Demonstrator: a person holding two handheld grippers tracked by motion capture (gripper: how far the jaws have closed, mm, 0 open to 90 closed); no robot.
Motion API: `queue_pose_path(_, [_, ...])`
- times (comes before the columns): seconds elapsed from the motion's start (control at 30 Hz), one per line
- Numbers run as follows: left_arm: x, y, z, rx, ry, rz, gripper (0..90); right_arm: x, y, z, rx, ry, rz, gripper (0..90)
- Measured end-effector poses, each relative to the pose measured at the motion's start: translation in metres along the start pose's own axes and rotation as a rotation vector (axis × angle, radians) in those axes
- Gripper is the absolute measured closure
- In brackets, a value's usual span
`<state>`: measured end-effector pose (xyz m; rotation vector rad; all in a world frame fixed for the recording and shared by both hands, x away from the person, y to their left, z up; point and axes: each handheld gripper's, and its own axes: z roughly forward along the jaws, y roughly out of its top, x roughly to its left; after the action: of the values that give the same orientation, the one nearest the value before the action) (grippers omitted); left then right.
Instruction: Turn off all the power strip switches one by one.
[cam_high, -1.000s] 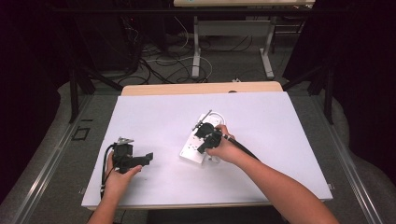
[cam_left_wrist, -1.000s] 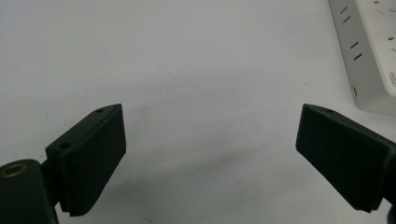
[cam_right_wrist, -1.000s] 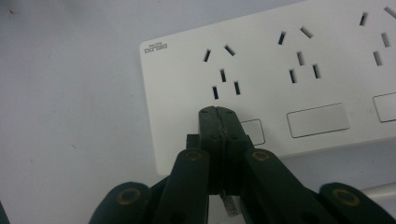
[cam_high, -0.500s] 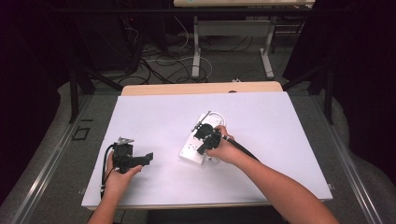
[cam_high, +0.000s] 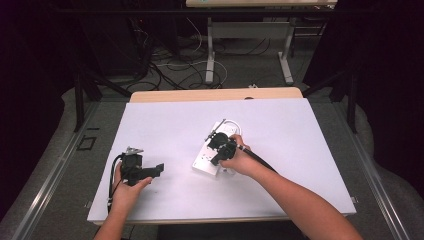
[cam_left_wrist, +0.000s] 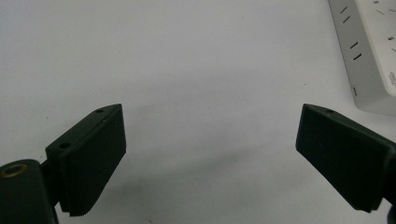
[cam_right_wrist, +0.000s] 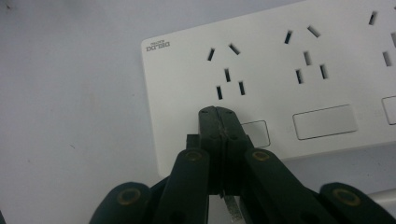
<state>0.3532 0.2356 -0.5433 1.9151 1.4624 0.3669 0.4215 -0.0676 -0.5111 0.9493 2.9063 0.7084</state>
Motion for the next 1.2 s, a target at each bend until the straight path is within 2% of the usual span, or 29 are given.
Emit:
queue_pose_path(0.2, [0.001,0.000,0.000,0.000,0.000,0.001,8.8,0.000,0.000,0.000,0.001,-0.002,0.005,89.5])
queue_pose_path(0.5, [0.001,-0.001,0.000,-0.006,0.005,-0.008,8.8,-0.001,0.000,-0.003,-0.011,0.000,0.006,81.4])
queue_pose_path(0.53, [0.001,-0.001,0.000,-0.007,0.005,-0.008,8.8,0.000,-0.001,-0.002,-0.058,-0.004,0.016,79.9])
queue_pose_path(0.57, [0.001,-0.001,0.000,-0.007,0.005,-0.007,8.8,-0.001,0.000,-0.005,-0.023,-0.003,0.013,78.3])
queue_pose_path(0.6, [0.001,-0.001,0.000,-0.010,0.005,-0.008,8.8,-0.002,0.000,-0.006,-0.020,-0.006,0.022,76.2])
queue_pose_path(0.63, [0.001,-0.001,-0.001,-0.008,0.005,-0.004,8.8,-0.002,0.000,-0.007,-0.023,-0.003,0.031,73.4])
queue_pose_path(0.67, [0.001,-0.001,-0.001,-0.005,0.003,-0.003,8.8,-0.002,-0.001,-0.005,-0.071,-0.001,0.038,71.1])
queue_pose_path(0.7, [0.001,-0.001,-0.001,-0.009,0.007,-0.004,8.8,-0.003,0.000,-0.009,-0.032,-0.005,0.035,69.8])
queue_pose_path(0.83, [0.000,-0.001,0.000,-0.010,0.004,-0.005,8.8,-0.005,-0.001,-0.015,-0.053,-0.008,0.049,63.8])
queue_pose_path(0.9, [0.000,0.000,-0.001,0.004,0.000,0.002,8.8,-0.006,-0.002,-0.018,-0.059,-0.012,0.052,60.4])
queue_pose_path(0.97, [0.000,0.000,0.000,-0.009,0.005,-0.005,8.8,-0.007,-0.003,-0.020,-0.062,-0.009,0.061,56.1])
queue_pose_path(1.07, [0.000,-0.001,0.000,-0.008,0.007,-0.007,8.8,-0.008,-0.004,-0.025,-0.071,-0.030,0.068,49.2])
queue_pose_path(1.13, [0.000,-0.001,0.000,-0.006,0.006,-0.008,8.8,-0.010,-0.006,-0.027,-0.082,-0.055,0.056,43.6])
queue_pose_path(1.17, [0.000,0.000,0.000,-0.008,0.005,-0.005,8.8,-0.009,-0.008,-0.027,-0.121,-0.066,0.072,42.1])
queue_pose_path(1.2, [0.000,0.000,0.000,-0.005,0.006,-0.004,8.8,-0.009,-0.008,-0.030,-0.092,-0.073,0.072,40.4])
